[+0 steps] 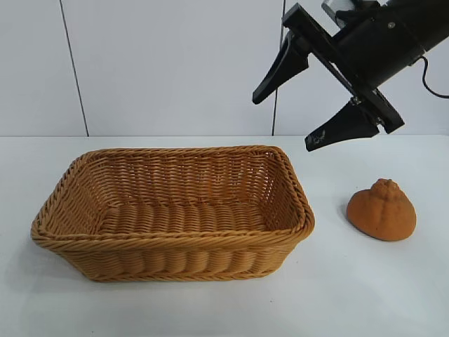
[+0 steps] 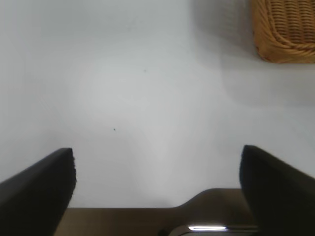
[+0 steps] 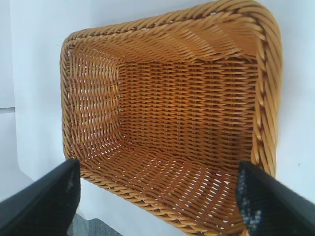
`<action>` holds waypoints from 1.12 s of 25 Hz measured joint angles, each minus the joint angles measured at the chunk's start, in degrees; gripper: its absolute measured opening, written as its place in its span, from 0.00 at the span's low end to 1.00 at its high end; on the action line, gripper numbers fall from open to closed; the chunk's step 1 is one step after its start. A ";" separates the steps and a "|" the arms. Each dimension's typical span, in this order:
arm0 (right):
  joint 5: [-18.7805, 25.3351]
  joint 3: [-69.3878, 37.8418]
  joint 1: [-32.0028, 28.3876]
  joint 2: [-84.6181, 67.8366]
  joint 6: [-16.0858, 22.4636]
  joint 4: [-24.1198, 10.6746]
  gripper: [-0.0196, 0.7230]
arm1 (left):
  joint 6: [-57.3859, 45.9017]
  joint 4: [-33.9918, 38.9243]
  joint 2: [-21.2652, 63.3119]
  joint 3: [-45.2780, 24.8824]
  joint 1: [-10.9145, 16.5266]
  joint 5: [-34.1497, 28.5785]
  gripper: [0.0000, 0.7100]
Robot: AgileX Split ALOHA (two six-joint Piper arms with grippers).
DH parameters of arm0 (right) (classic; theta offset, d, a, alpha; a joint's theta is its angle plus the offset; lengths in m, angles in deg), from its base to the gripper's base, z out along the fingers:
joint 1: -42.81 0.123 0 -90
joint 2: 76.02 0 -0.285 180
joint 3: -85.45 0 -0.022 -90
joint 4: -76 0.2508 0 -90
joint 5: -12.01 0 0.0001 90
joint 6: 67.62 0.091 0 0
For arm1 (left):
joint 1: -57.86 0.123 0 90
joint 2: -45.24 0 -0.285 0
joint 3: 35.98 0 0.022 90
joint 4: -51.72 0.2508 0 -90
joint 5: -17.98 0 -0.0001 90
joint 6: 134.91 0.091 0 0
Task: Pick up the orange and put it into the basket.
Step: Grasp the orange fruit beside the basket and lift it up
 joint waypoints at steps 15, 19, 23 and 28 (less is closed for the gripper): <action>8.55 5.51 -9.08 0.00 11.44 -24.54 0.82 | 0.00 1.80 7.63 -0.13 0.00 0.00 0.90; 8.03 5.80 -10.13 2.03 11.46 -24.62 0.82 | 0.00 1.11 7.63 -0.13 0.00 0.00 0.90; 6.47 5.79 -10.13 7.24 11.40 -24.62 0.82 | 0.00 1.11 7.63 -0.13 0.00 0.00 0.90; 4.21 5.79 -10.13 14.50 11.40 -24.62 0.82 | 0.00 1.06 7.63 -0.13 0.00 0.00 0.90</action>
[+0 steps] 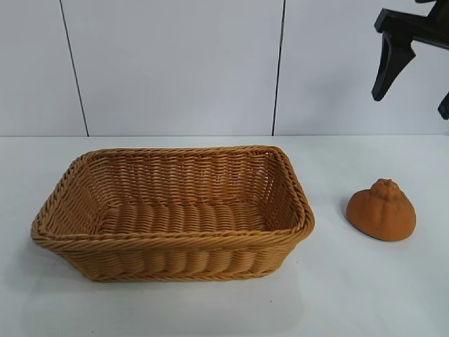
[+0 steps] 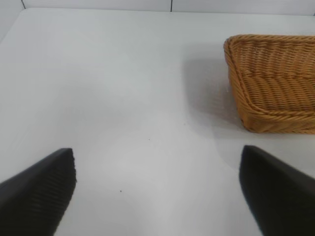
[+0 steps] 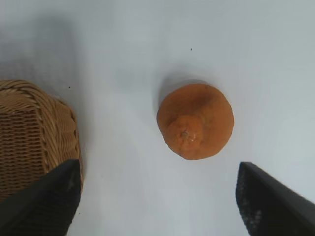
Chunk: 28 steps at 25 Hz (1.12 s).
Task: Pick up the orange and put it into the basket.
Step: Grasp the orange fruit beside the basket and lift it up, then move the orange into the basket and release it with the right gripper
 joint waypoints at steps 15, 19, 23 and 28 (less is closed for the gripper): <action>-3.70 0.00 0.00 9.16 0.00 -0.86 0.33 | 0.00 0.00 0.00 0.00 0.00 0.00 0.90; -2.16 0.45 0.00 7.10 -1.41 -1.00 0.07 | 0.00 0.00 0.00 0.00 0.00 0.00 0.90; -1.08 2.38 0.00 2.38 -1.83 -0.79 0.07 | 0.00 0.00 0.00 0.00 0.00 0.00 0.90; 1.91 7.62 0.57 -4.58 -1.95 1.88 0.07 | 0.00 0.00 0.00 0.00 0.00 0.00 0.90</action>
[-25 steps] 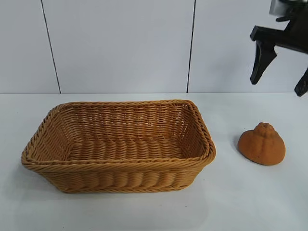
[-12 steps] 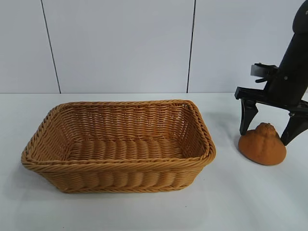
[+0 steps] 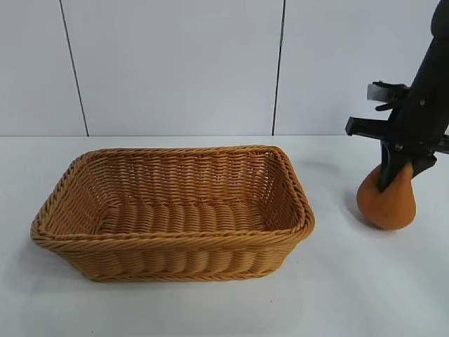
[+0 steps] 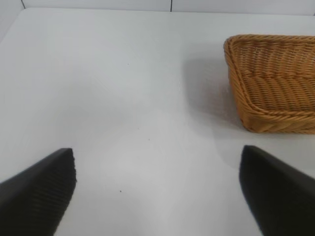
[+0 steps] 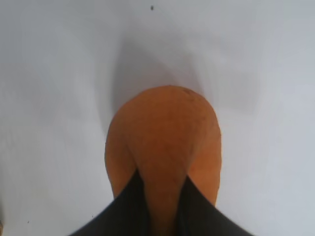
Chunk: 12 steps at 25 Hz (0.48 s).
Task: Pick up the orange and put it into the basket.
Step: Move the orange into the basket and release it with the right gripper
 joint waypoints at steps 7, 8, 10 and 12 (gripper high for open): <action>2.59 3.73 7.51 -1.86 0.00 0.32 0.07 | 0.00 0.00 0.00 0.00 0.00 0.00 0.90; 2.58 3.73 9.42 -1.86 0.13 0.32 0.07 | 0.00 0.00 0.00 0.00 0.00 0.00 0.90; 2.08 3.73 13.64 -1.86 0.45 0.32 0.07 | 0.00 -0.02 0.00 0.00 0.00 0.00 0.90; 0.84 3.73 17.78 -1.86 1.17 0.50 0.07 | 0.00 -0.02 0.00 0.00 0.00 0.00 0.90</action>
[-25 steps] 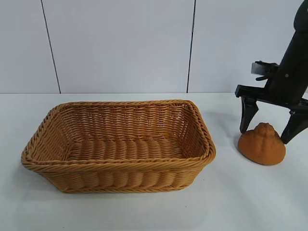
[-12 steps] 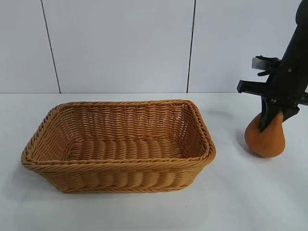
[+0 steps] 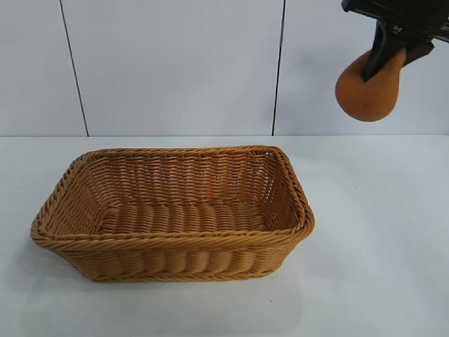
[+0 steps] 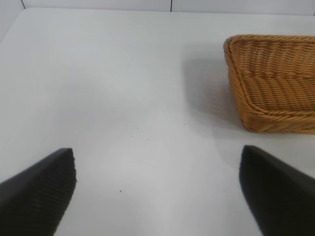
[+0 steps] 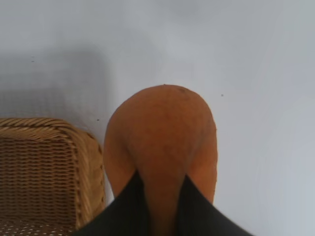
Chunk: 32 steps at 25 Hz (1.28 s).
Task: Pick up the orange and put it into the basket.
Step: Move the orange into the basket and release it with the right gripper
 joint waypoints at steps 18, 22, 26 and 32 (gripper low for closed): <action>-15.65 0.00 17.34 15.84 3.82 0.48 0.07 | 0.00 -0.04 0.00 0.00 0.00 0.00 0.90; -15.50 0.00 17.58 19.79 3.82 0.48 0.07 | 0.00 -0.04 0.00 0.00 0.00 0.00 0.90; -15.75 0.05 17.58 20.08 3.82 0.61 0.08 | 0.00 -0.04 0.00 0.00 0.00 0.00 0.90; -10.68 3.19 17.58 20.13 3.82 0.01 0.71 | 0.00 -0.04 0.00 0.00 0.00 0.00 0.90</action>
